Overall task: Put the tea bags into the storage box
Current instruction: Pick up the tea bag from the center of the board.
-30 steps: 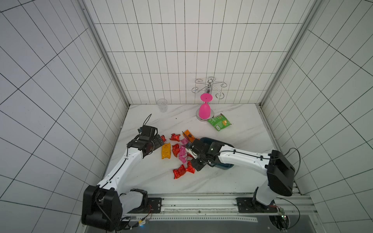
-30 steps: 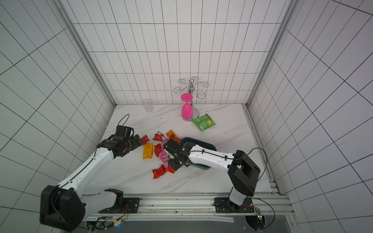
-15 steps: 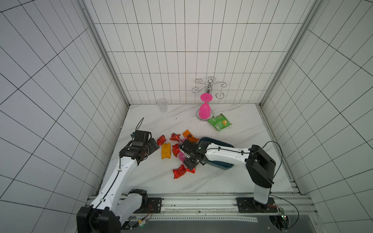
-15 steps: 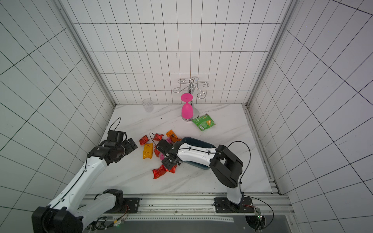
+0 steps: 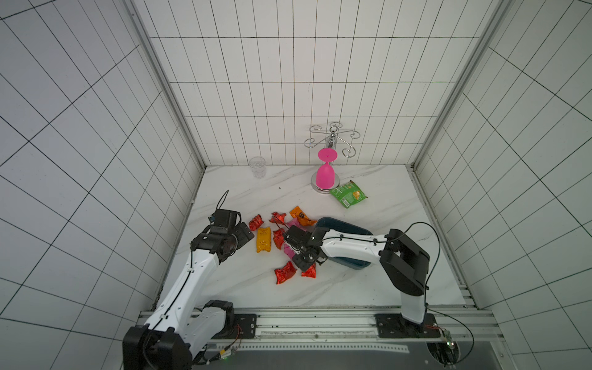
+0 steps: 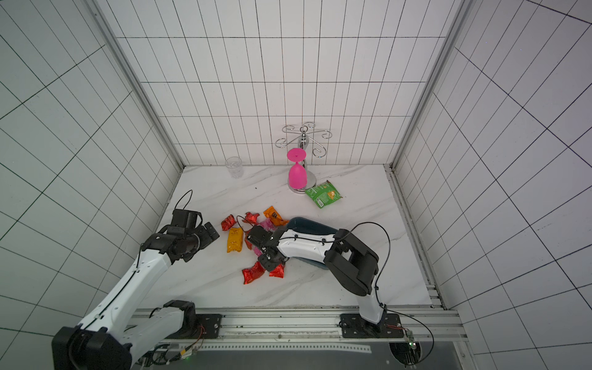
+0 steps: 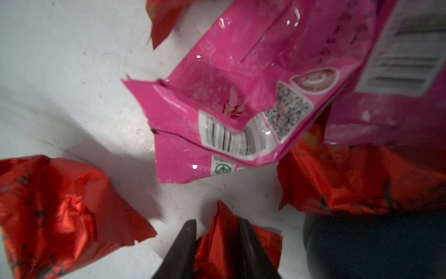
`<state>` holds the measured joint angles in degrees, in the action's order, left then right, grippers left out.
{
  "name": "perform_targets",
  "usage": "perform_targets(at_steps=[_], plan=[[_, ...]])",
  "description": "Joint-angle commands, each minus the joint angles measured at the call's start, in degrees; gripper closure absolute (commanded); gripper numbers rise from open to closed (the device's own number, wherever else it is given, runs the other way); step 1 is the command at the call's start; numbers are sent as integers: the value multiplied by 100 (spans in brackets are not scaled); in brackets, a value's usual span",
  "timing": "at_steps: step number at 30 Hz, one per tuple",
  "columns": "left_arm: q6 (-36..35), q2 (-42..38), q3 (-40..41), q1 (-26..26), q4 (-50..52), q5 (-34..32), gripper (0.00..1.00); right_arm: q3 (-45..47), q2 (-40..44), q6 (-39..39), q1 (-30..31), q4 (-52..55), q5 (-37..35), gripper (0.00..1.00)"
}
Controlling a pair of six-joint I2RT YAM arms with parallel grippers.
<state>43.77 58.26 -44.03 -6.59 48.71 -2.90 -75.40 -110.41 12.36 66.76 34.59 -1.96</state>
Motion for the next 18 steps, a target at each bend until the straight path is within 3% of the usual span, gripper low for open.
perform_targets(at_steps=[1,5,12,18], plan=[[89,0,47,16,-128,47,2,164,351,74,30,5,46,82],[88,85,-2,16,-238,35,2,148,624,87,30,21,92,98],[-81,263,-173,14,-351,6,2,68,1449,217,-50,231,-133,100],[-569,650,-506,10,-658,388,2,-68,2050,645,-858,703,-437,100]])
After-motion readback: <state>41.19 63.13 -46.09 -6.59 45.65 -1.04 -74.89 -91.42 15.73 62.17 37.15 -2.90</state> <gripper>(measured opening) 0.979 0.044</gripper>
